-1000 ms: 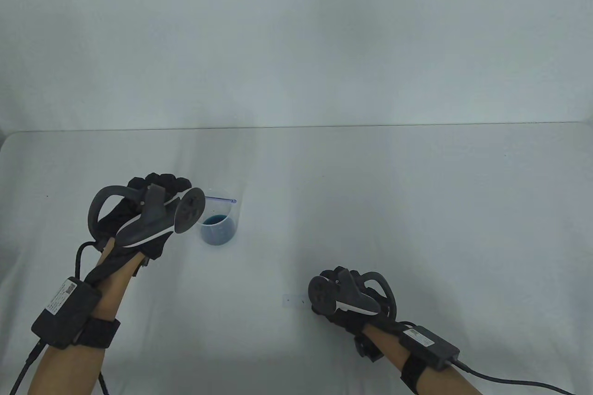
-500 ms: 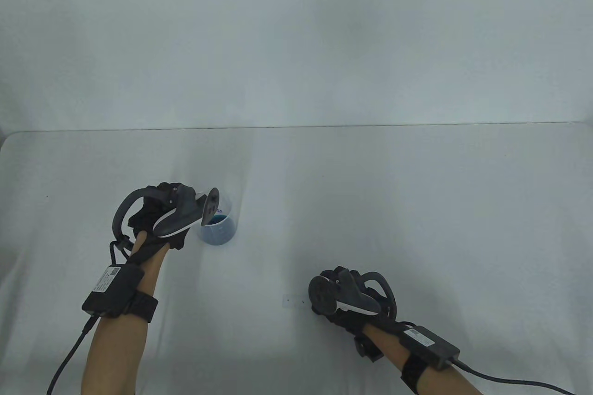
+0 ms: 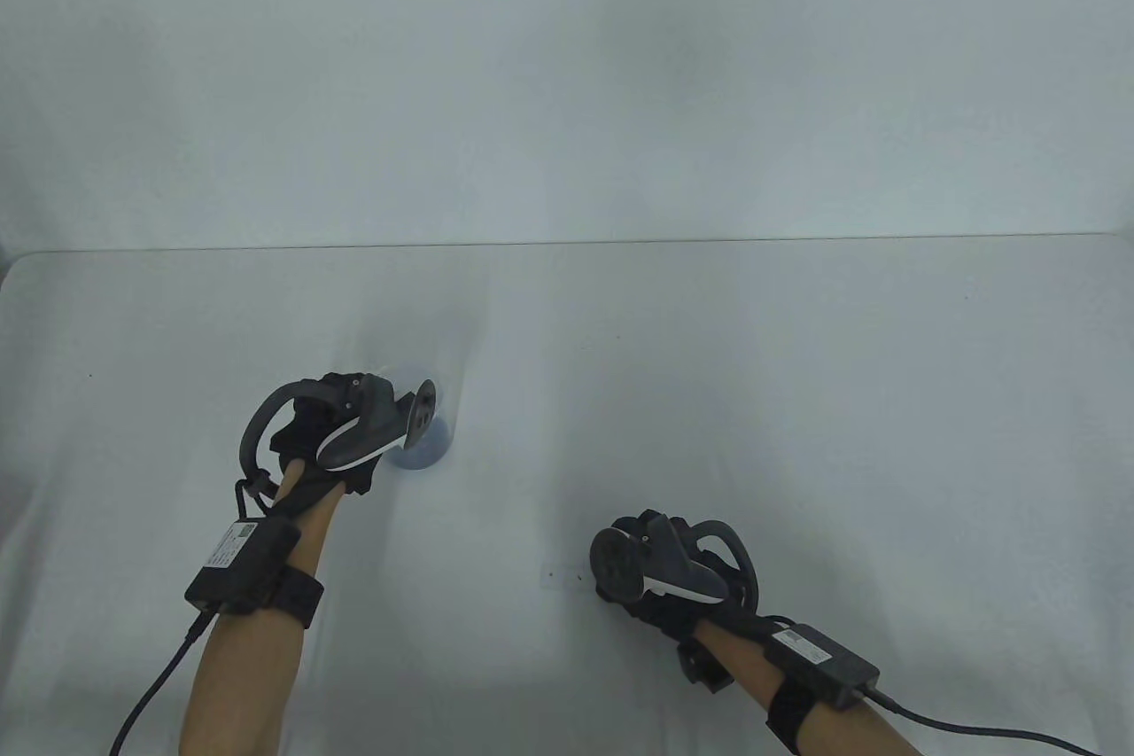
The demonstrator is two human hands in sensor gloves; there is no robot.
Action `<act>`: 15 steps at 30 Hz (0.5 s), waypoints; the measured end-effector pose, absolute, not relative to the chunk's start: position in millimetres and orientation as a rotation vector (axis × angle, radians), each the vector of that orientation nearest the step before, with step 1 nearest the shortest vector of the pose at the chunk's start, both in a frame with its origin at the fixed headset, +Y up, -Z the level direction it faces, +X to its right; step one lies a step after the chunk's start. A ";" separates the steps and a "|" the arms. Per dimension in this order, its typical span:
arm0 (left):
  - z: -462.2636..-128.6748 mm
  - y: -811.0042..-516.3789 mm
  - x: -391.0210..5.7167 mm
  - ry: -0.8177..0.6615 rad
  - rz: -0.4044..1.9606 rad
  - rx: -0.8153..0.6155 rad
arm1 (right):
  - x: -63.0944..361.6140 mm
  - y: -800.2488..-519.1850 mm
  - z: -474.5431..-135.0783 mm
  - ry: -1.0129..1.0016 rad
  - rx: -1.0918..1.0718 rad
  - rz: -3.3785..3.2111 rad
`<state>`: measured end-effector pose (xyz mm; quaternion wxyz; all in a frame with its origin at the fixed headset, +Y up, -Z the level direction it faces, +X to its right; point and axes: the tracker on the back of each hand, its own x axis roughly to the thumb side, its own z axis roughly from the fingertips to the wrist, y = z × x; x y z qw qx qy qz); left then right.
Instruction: Dip glass rod into dye solution and streak across glass slide
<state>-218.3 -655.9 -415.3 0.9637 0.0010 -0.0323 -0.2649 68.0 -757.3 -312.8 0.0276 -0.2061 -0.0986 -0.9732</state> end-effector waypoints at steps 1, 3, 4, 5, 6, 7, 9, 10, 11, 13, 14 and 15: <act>-414.3 -656.3 -217.7 -0.069 -0.542 0.006 | 68.0 -757.3 -312.8 -0.305 -0.636 -3.005; -413.1 -656.8 -217.2 -0.069 -0.545 0.004 | 67.9 -757.2 -312.9 -0.304 -0.636 -3.003; -412.5 -656.8 -217.2 -0.068 -0.542 0.003 | 67.8 -757.2 -312.8 -0.305 -0.635 -3.003; -412.3 -657.0 -217.4 -0.068 -0.538 0.002 | 67.8 -757.2 -312.7 -0.304 -0.635 -3.002; -412.5 -657.7 -217.6 -0.066 -0.535 0.000 | 67.8 -757.1 -312.6 -0.303 -0.634 -3.001; -412.2 -657.6 -218.0 -0.065 -0.533 -0.002 | 67.7 -757.1 -312.6 -0.304 -0.633 -3.000; -411.3 -656.7 -218.9 -0.067 -0.518 -0.009 | 67.1 -756.5 -313.3 -0.310 -0.632 -2.994; -410.0 -655.2 -219.5 -0.065 -0.510 -0.010 | 67.0 -756.0 -313.9 -0.319 -0.632 -2.993; -408.5 -652.9 -220.0 -0.066 -0.504 -0.007 | 66.5 -755.0 -314.8 -0.338 -0.632 -2.989; -404.2 -645.9 -220.5 -0.072 -0.488 0.006 | 66.0 -750.3 -317.3 -0.387 -0.652 -2.965; -401.0 -641.1 -220.7 -0.077 -0.477 0.018 | 66.5 -746.6 -318.5 -0.406 -0.652 -2.962; -398.0 -636.7 -220.7 -0.083 -0.464 0.032 | 67.7 -740.6 -319.5 -0.403 -0.647 -2.974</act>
